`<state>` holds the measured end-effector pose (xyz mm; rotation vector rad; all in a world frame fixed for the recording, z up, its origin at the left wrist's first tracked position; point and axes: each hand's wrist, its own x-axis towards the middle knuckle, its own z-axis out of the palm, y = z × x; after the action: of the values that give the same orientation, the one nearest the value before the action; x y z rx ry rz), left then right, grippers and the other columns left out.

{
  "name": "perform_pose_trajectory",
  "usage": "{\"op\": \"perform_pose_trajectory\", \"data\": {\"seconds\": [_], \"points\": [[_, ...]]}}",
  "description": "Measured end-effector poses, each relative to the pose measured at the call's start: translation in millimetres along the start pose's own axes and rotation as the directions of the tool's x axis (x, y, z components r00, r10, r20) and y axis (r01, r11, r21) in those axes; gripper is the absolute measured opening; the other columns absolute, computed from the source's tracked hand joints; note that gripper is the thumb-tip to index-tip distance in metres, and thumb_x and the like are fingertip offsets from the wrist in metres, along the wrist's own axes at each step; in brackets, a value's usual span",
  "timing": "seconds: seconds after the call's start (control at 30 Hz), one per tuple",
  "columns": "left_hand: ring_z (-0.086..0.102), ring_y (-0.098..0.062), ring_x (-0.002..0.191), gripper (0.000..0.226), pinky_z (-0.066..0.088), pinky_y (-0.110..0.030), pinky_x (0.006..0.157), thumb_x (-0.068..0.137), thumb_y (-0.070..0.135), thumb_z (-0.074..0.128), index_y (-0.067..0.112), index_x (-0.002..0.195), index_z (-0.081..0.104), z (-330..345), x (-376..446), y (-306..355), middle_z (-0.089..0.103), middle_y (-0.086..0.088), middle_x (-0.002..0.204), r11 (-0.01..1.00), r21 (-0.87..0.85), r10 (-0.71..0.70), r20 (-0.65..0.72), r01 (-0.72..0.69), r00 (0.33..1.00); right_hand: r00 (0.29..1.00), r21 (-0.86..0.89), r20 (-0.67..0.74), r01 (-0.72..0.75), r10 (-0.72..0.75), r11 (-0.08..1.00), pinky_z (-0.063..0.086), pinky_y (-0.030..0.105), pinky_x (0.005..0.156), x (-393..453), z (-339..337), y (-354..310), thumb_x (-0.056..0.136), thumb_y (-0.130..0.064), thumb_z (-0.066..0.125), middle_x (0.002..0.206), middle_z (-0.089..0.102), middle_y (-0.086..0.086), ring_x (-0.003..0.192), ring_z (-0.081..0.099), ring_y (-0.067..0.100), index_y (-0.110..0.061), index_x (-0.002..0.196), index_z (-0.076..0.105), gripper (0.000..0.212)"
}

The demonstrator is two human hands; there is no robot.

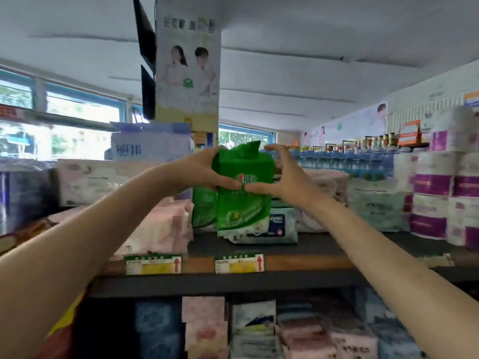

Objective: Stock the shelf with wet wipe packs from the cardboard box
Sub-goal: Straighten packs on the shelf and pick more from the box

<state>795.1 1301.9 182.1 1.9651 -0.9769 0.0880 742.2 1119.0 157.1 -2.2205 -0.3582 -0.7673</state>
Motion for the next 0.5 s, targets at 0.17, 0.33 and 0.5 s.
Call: {"op": "perform_pose_trajectory", "data": {"seconds": [0.17,0.33,0.5], "points": [[0.059,-0.024,0.108,0.051,0.05,-0.04,0.096,0.074,0.0,0.071,0.011,0.119,0.051,-38,27,-7,0.061,-0.008,0.117,0.956,0.273,-0.137,0.078,0.111,0.987,0.929,-0.455,0.342,0.296,-0.143,0.84,0.036,0.02,0.088,73,17,-39,0.069,-0.026,0.08,0.131,0.052,0.005,0.118,0.05,0.021,-0.014,0.135,0.04,0.078],[0.059,-0.015,0.096,0.043,0.05,-0.025,0.084,0.077,-0.003,0.067,0.019,0.109,0.048,-39,50,-37,0.06,0.0,0.106,0.943,0.241,-0.249,0.063,0.228,0.966,0.848,-0.5,0.529,0.28,0.033,0.819,0.042,0.023,0.079,121,46,-23,0.068,-0.026,0.081,0.11,0.057,0.002,0.096,0.052,0.016,-0.014,0.122,0.05,0.063],[0.056,-0.025,0.11,0.048,0.047,-0.033,0.095,0.077,0.003,0.07,0.012,0.117,0.046,-38,79,-61,0.056,-0.005,0.11,0.837,0.497,-0.192,-0.128,0.23,0.973,0.85,-0.569,0.526,0.323,0.032,0.756,0.043,0.028,0.081,160,64,4,0.068,-0.026,0.08,0.099,0.051,-0.002,0.095,0.05,0.017,-0.015,0.119,0.051,0.06]]}}
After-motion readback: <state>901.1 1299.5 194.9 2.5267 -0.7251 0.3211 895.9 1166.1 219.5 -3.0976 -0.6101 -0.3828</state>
